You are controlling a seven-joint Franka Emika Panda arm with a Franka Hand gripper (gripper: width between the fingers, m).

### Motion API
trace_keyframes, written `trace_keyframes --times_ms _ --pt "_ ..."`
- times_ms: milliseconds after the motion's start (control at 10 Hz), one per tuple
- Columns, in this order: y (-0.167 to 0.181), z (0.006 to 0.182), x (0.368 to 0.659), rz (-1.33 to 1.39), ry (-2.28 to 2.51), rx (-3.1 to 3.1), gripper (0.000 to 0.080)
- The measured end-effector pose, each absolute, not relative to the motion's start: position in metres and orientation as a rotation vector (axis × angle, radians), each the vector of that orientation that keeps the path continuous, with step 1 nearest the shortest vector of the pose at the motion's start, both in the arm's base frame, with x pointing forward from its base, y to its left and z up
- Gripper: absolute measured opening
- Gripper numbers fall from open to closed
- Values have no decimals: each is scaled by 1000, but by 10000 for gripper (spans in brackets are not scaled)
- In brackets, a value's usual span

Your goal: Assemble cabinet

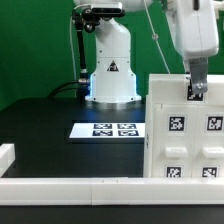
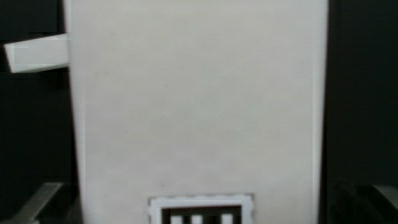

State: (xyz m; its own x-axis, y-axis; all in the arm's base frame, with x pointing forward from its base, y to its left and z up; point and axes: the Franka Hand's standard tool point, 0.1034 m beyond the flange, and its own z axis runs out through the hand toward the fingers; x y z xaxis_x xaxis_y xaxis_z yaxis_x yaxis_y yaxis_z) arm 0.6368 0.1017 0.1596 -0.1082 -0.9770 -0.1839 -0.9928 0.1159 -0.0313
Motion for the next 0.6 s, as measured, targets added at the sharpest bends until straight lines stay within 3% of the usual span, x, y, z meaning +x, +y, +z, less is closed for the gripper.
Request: trace_keyframes --times_ms 300,600 --pt "103 193 636 141 2173 -1997 649" --pt "104 188 635 144 2169 -2009 649"
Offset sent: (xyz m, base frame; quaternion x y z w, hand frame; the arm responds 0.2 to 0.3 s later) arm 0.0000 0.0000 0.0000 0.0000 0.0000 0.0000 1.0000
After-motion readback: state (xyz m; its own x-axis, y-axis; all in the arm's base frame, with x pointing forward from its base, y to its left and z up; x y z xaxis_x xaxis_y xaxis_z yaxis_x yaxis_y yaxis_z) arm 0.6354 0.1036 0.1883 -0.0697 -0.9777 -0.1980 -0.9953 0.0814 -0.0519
